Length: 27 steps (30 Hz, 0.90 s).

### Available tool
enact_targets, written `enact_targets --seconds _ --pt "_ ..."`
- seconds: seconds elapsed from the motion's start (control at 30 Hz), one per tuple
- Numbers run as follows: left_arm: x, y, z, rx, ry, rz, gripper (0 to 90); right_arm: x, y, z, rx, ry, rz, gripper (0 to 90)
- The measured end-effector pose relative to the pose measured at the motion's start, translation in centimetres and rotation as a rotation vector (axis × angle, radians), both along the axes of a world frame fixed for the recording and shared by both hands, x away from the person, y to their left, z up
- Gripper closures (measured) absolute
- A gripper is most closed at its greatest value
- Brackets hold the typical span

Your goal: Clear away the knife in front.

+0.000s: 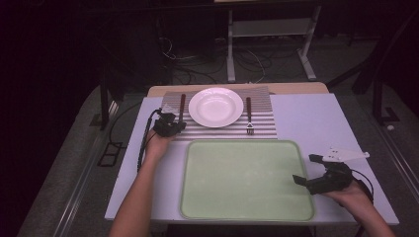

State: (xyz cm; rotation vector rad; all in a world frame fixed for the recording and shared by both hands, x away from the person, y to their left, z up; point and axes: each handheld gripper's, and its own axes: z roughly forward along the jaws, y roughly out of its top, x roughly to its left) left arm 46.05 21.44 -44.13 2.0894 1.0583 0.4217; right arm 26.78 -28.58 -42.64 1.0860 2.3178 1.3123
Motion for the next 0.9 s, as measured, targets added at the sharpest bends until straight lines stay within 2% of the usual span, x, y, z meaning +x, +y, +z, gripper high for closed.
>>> enact_targets --seconds 0.1,0.3,0.9 --pt "0.1 -0.1 -0.4 0.018 0.010 0.005 89.5 0.0 0.0 0.0 0.000 0.001 -0.001 0.0" --pt "0.3 0.0 -0.7 0.027 0.023 0.020 89.5 0.1 -0.1 0.0 0.000 0.003 -0.004 0.0" --pt "0.4 1.2 -0.8 0.012 0.036 0.056 89.5 0.1 -0.1 0.0 0.001 0.003 -0.007 0.0"
